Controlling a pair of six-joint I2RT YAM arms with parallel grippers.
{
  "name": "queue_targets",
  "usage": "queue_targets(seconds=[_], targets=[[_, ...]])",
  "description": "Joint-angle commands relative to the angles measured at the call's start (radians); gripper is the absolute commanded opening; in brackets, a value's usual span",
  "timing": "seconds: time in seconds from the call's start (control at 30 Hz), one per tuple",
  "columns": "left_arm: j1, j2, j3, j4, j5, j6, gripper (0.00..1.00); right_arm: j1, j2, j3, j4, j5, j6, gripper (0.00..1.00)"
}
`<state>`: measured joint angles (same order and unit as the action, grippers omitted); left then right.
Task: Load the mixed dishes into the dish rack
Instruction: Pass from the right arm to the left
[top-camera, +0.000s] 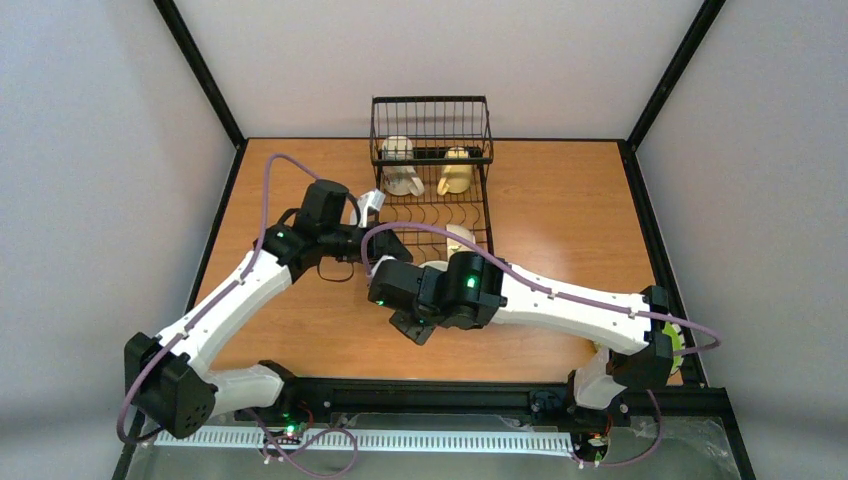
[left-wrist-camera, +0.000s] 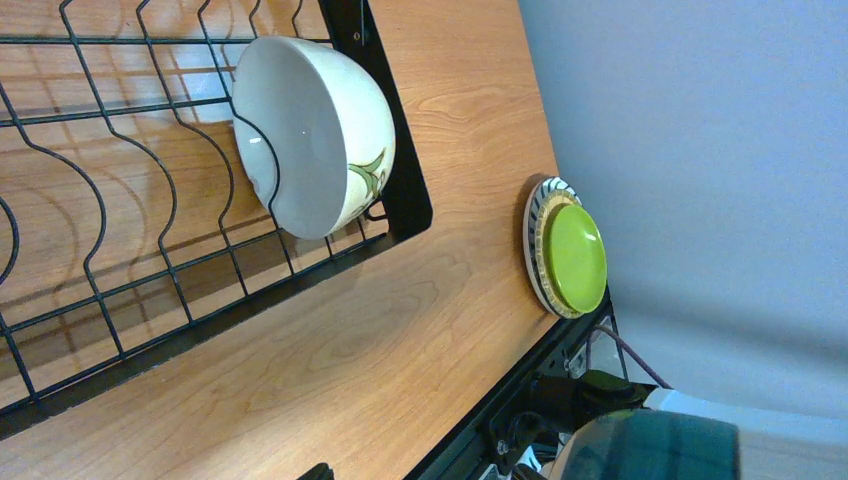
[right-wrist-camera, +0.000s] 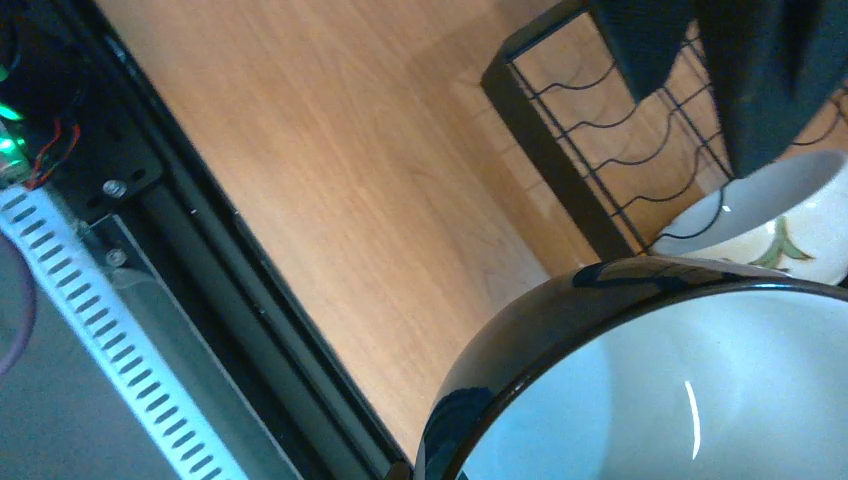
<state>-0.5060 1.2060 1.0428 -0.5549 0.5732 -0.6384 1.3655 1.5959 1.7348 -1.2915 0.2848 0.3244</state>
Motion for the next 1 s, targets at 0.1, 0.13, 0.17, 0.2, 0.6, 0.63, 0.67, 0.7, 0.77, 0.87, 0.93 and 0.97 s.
queue_targets(seconds=[0.1,0.13,0.17,0.2,0.6,0.63,0.67,0.7,0.77,0.87,0.93,0.97], targets=[[-0.005,0.007,0.064,0.003,0.047,0.068,1.00,0.009,0.000,0.024,0.002,-0.102,-0.076,0.02],[-0.005,0.007,0.071,0.002,0.050,0.078,1.00,0.009,0.002,0.020,0.007,-0.111,-0.081,0.02],[-0.005,0.006,0.077,0.000,0.054,0.089,1.00,0.009,0.003,0.014,0.015,-0.117,-0.084,0.02],[-0.005,0.004,0.080,0.000,0.062,0.097,1.00,0.008,0.003,0.006,0.023,-0.123,-0.090,0.02],[-0.005,-0.020,0.109,-0.051,0.171,0.214,0.97,0.005,0.009,-0.029,0.063,-0.147,-0.131,0.02],[-0.005,-0.022,0.111,-0.059,0.181,0.223,0.96,0.006,0.013,-0.029,0.065,-0.148,-0.133,0.02],[-0.005,-0.026,0.111,-0.067,0.186,0.233,0.95,0.005,0.014,-0.028,0.066,-0.148,-0.136,0.02],[-0.005,-0.031,0.110,-0.078,0.188,0.243,0.94,0.003,0.015,-0.028,0.067,-0.148,-0.138,0.02],[-0.005,-0.040,0.111,-0.103,0.191,0.270,0.93,-0.003,0.018,-0.027,0.071,-0.153,-0.144,0.02],[-0.006,-0.049,0.117,-0.145,0.186,0.302,0.91,-0.016,0.023,-0.021,0.076,-0.159,-0.158,0.02],[-0.006,-0.055,0.116,-0.157,0.182,0.313,0.91,-0.024,0.027,-0.017,0.077,-0.164,-0.167,0.02],[-0.006,-0.058,0.116,-0.160,0.180,0.316,0.90,-0.028,0.030,-0.015,0.079,-0.165,-0.173,0.02]])
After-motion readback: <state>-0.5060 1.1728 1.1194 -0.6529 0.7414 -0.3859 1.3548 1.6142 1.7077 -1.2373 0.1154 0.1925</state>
